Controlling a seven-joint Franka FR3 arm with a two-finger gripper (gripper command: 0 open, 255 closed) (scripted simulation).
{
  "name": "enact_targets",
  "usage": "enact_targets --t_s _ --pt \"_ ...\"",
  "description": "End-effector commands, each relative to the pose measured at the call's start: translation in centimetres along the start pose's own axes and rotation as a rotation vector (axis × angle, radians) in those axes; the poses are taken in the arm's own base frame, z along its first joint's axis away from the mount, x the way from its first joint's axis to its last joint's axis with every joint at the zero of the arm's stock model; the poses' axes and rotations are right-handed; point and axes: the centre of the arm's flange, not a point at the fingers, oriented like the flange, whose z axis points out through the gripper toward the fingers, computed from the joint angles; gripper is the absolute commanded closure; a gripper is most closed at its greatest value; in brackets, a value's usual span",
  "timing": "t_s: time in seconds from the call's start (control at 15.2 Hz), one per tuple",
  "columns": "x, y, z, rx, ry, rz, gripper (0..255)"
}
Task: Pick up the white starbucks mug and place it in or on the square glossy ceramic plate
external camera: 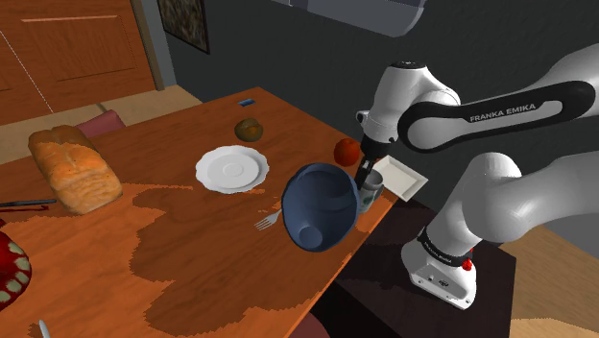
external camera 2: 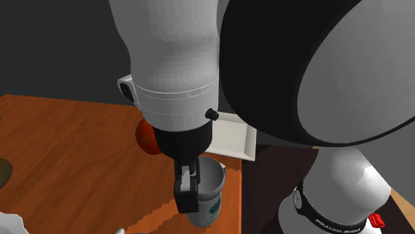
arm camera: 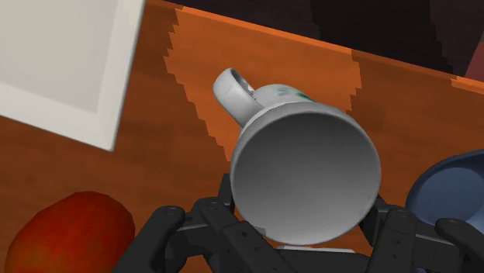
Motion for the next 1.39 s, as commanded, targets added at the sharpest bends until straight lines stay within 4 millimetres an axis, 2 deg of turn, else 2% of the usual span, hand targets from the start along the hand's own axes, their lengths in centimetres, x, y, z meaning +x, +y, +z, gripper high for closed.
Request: enact_targets --t_s 0.0,1.06,1.12,1.32 --pt "-0.1 0.0 -0.5 0.0 -0.002 0.0 255" --pt "-0.1 -0.1 -8.9 0.0 -0.002 0.0 255" --pt "-0.2 -0.1 -9.0 0.0 -0.002 0.0 255" --pt "-1.4 3.6 -9.8 0.0 -0.002 0.0 255"
